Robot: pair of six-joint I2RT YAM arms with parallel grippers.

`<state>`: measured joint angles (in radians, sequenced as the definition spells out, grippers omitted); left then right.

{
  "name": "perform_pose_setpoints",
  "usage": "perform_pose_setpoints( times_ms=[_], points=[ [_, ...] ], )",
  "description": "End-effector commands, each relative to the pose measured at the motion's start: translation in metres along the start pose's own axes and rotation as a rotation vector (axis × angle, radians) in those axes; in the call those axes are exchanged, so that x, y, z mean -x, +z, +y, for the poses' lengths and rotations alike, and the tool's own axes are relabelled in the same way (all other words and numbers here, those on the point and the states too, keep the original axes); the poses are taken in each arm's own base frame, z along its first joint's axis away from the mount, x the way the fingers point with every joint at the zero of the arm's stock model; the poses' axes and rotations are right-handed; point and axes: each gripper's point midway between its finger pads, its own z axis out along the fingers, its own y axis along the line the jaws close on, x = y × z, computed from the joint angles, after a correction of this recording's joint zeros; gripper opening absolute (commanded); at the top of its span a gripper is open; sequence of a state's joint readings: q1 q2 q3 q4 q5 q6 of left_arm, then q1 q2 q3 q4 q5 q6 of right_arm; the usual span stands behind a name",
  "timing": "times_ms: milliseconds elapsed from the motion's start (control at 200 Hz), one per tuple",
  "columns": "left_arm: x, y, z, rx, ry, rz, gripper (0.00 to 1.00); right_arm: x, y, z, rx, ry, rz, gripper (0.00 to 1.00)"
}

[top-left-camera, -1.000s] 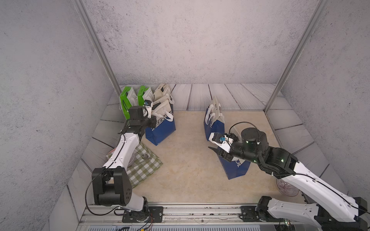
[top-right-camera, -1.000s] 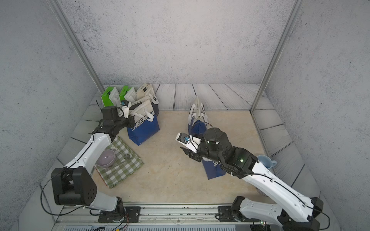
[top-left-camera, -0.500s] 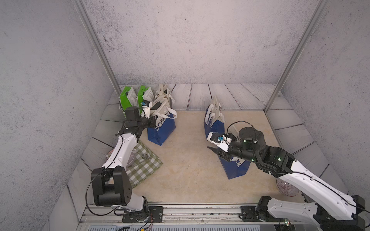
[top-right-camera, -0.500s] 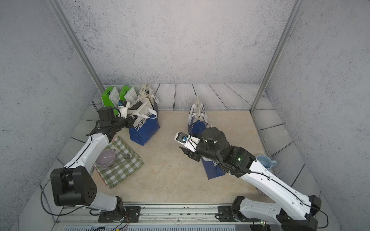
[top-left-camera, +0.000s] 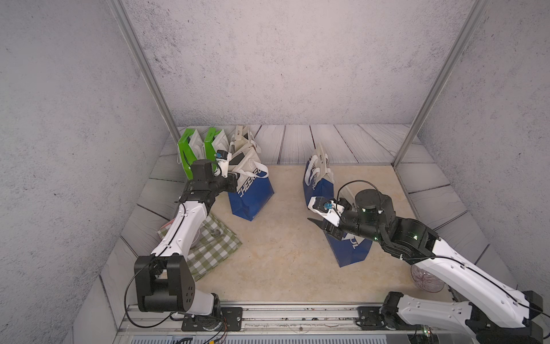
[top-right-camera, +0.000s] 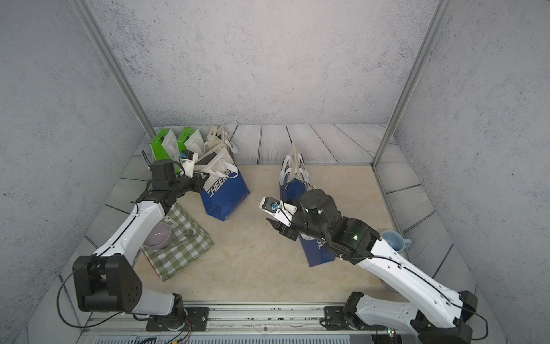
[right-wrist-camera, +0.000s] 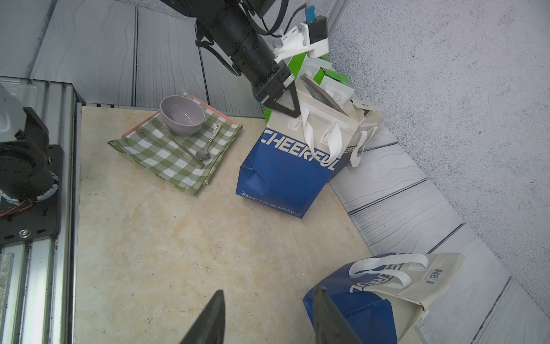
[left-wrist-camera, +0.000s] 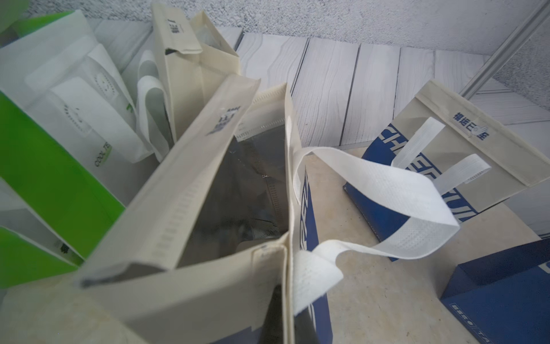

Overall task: Open the takeout bag
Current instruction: Place the takeout bag at the center of the board.

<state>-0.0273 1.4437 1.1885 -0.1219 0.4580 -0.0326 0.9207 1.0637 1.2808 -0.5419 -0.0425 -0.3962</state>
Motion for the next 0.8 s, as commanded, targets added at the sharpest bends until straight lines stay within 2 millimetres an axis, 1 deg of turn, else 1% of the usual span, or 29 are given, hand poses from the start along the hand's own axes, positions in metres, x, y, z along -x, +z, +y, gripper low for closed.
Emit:
perform_pose_setpoints(
  times_ms=[0, 55, 130, 175, 210, 325, 420, 480, 500, 550, 610, 651, 706, 791],
  points=[
    [0.014, -0.002, 0.017, 0.093, 0.052, -0.051, 0.0, -0.002, -0.003, 0.001, -0.002, 0.012, 0.001, 0.48],
    [0.01, -0.001, 0.024, 0.118, 0.054, -0.037, 0.0, -0.003, -0.002, 0.0, -0.002, 0.014, 0.002, 0.48],
    [0.002, 0.001, 0.027, 0.13, 0.062, -0.014, 0.0, -0.003, -0.002, 0.001, -0.002, 0.015, 0.004, 0.48],
    [-0.002, 0.001, 0.031, 0.149, 0.059, 0.003, 0.07, -0.003, -0.003, 0.0, -0.004, 0.015, 0.002, 0.48],
    [-0.007, 0.001, 0.035, 0.169, 0.058, 0.02, 0.09, -0.003, -0.003, 0.0, -0.005, 0.015, 0.002, 0.48],
    [-0.017, -0.005, 0.061, 0.293, 0.043, 0.079, 0.08, -0.003, -0.003, 0.001, 0.0, 0.017, 0.001, 0.48],
    [-0.024, -0.007, 0.075, 0.325, 0.017, 0.118, 0.1, -0.004, -0.003, 0.002, 0.007, 0.023, 0.002, 0.48],
    [-0.027, -0.01, 0.081, 0.344, -0.003, 0.132, 0.17, -0.004, -0.003, 0.002, 0.007, 0.023, 0.004, 0.48],
    [-0.027, -0.011, 0.081, 0.346, -0.005, 0.134, 0.23, -0.004, -0.003, 0.002, 0.006, 0.023, 0.003, 0.48],
    [-0.026, -0.015, 0.083, 0.358, -0.007, 0.132, 0.41, -0.004, -0.003, 0.002, 0.005, 0.023, 0.004, 0.48],
    [-0.02, -0.021, 0.078, 0.352, -0.014, 0.116, 0.54, -0.004, -0.002, 0.002, 0.005, 0.023, 0.005, 0.48],
    [-0.014, -0.027, 0.072, 0.335, -0.011, 0.097, 0.59, -0.004, -0.002, 0.002, 0.004, 0.023, 0.006, 0.48],
    [-0.006, -0.037, 0.064, 0.322, -0.007, 0.075, 0.64, -0.005, -0.001, 0.001, 0.003, 0.027, 0.009, 0.48],
    [0.005, -0.056, 0.048, 0.288, -0.002, 0.047, 0.65, -0.008, 0.002, 0.0, -0.006, 0.035, 0.022, 0.48]
  ],
)
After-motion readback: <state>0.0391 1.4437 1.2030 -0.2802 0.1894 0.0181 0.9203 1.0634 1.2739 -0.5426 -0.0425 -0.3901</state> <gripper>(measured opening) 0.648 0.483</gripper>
